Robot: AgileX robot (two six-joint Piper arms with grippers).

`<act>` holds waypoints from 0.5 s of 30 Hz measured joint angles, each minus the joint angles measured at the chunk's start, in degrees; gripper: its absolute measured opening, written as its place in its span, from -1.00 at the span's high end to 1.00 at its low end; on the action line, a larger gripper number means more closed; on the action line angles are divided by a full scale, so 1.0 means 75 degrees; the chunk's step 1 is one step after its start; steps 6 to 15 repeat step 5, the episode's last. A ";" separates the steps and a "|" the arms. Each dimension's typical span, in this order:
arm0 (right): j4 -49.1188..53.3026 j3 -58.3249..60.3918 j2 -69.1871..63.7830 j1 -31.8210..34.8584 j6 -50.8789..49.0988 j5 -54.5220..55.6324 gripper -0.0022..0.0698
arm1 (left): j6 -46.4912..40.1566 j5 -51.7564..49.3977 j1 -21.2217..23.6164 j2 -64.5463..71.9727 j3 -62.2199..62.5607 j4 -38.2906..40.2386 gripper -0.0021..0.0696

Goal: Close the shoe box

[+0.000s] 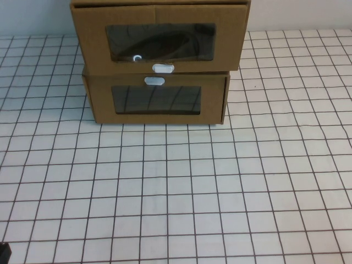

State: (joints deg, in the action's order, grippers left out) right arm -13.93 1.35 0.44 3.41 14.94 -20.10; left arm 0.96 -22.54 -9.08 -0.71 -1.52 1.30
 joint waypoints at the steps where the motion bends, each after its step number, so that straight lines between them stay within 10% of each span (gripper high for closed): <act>1: 0.0000 0.0000 0.0000 0.0000 0.0000 0.0000 0.98 | 0.0000 0.0000 0.0000 0.0000 0.0000 0.0000 0.95; 15: 0.0000 0.0000 0.0000 0.0000 -0.0007 0.0000 0.98 | 0.0000 0.0000 0.0000 0.0000 0.0000 0.0000 0.95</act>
